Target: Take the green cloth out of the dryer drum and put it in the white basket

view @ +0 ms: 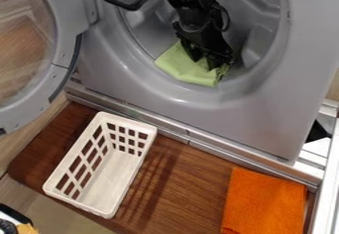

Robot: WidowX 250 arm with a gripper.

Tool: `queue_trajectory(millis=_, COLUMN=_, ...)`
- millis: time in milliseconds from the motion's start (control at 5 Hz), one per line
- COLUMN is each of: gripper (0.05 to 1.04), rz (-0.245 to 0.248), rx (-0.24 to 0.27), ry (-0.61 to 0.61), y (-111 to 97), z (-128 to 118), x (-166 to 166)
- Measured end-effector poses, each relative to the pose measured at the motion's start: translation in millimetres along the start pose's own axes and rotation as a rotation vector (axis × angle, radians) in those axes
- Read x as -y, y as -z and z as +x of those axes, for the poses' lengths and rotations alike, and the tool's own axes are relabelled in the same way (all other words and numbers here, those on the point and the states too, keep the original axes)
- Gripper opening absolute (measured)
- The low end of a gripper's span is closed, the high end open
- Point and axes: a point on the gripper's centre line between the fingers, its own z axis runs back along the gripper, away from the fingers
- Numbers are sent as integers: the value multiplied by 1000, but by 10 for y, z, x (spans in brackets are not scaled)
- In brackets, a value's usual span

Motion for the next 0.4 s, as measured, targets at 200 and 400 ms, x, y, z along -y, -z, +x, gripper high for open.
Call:
queue_trajectory(millis=200, gripper=251, rz=4, rx=-18, ry=13, y=-8, z=-60, x=68)
queue_trajectory(millis=400, gripper=92, rz=9, rx=-27, ry=25, y=-74, z=-109, x=145)
